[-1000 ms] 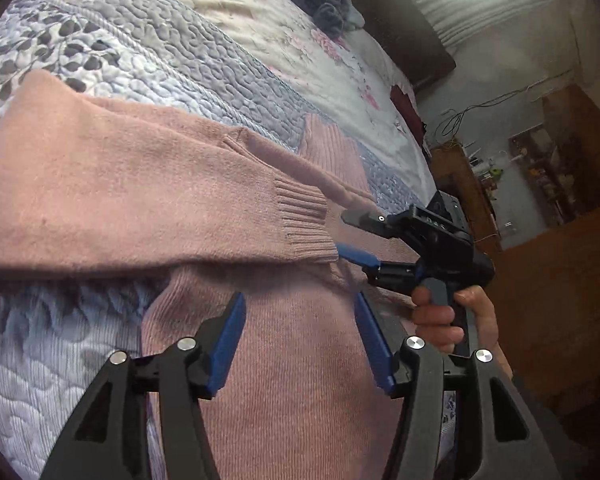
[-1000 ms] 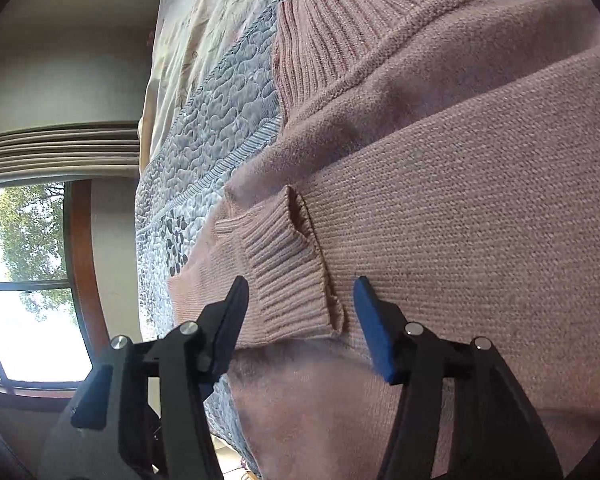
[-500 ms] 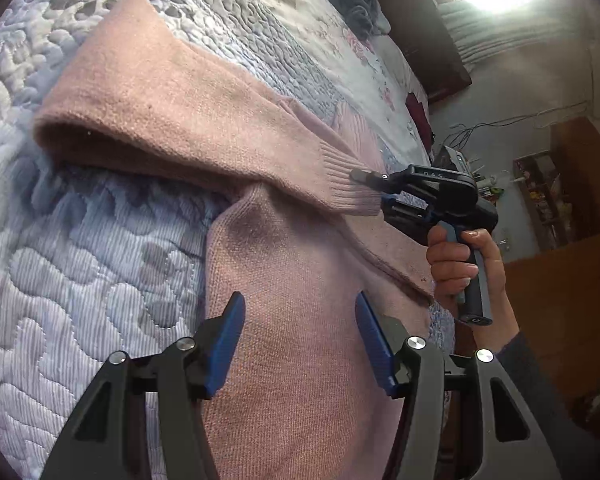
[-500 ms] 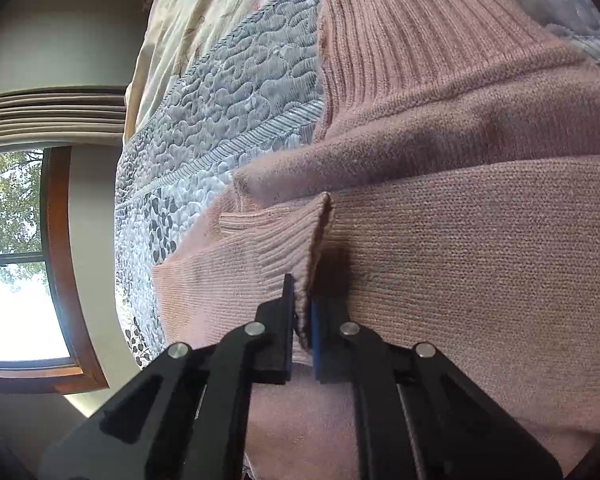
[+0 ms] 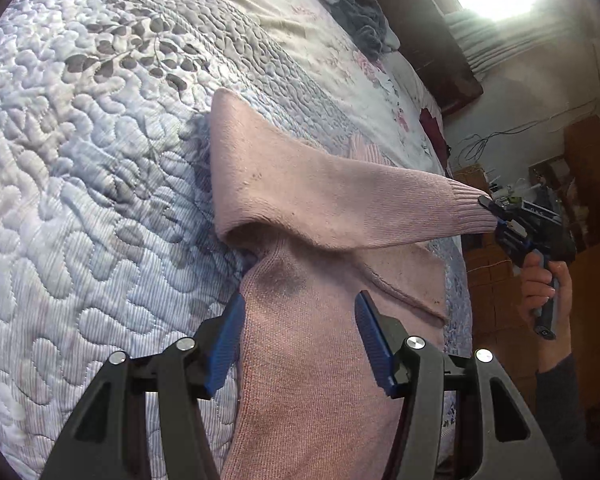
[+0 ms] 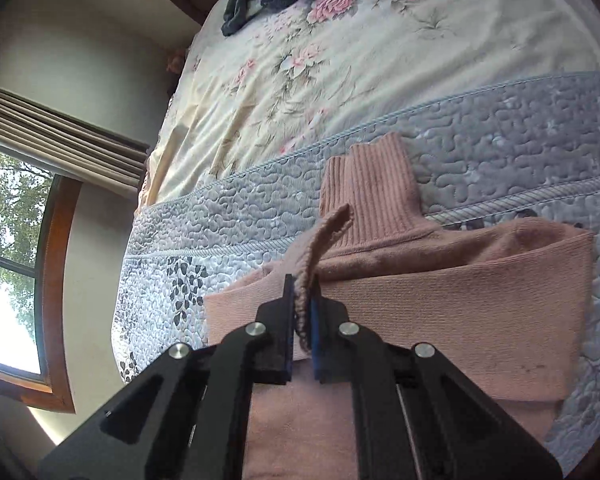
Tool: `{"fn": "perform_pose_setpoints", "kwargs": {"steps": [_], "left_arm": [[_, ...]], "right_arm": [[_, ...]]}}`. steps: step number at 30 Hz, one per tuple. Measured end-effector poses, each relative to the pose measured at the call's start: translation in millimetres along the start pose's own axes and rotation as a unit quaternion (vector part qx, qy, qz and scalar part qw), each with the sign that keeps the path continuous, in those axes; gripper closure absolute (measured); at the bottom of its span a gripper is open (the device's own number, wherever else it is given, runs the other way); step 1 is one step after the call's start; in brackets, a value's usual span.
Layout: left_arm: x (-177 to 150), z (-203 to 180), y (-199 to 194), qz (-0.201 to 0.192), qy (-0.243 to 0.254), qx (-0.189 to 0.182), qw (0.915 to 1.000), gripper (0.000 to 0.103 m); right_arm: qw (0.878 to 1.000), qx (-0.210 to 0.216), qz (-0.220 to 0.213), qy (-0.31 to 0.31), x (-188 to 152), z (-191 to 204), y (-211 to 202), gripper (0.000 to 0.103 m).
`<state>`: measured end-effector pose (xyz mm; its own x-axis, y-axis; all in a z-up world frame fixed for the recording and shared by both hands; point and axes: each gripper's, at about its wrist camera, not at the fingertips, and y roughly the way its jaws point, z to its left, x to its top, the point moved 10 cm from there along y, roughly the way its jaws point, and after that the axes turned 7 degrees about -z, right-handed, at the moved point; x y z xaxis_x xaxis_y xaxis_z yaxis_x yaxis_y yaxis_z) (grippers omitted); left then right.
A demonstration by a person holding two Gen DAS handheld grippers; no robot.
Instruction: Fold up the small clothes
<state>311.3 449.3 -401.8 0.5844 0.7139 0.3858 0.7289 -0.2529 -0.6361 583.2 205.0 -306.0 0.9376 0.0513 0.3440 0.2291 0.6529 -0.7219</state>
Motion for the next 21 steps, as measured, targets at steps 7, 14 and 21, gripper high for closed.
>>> {"fn": "perform_pose_setpoints", "kwargs": {"steps": [7, 14, 21], "left_arm": [[24, -4, 7, 0.004, 0.008, 0.006, 0.9999, 0.046], [50, -13, 22, 0.011, 0.023, 0.017, 0.9995, 0.046], [70, -37, 55, 0.026, 0.055, 0.021, 0.9979, 0.046]], "right_arm": [[0.998, -0.041, -0.032, 0.031, -1, -66, -44, 0.098], [0.995, -0.058, -0.032, 0.079, -25, -134, -48, 0.098], [0.989, -0.067, -0.014, 0.131, -56, -207, -28, 0.098]]}}
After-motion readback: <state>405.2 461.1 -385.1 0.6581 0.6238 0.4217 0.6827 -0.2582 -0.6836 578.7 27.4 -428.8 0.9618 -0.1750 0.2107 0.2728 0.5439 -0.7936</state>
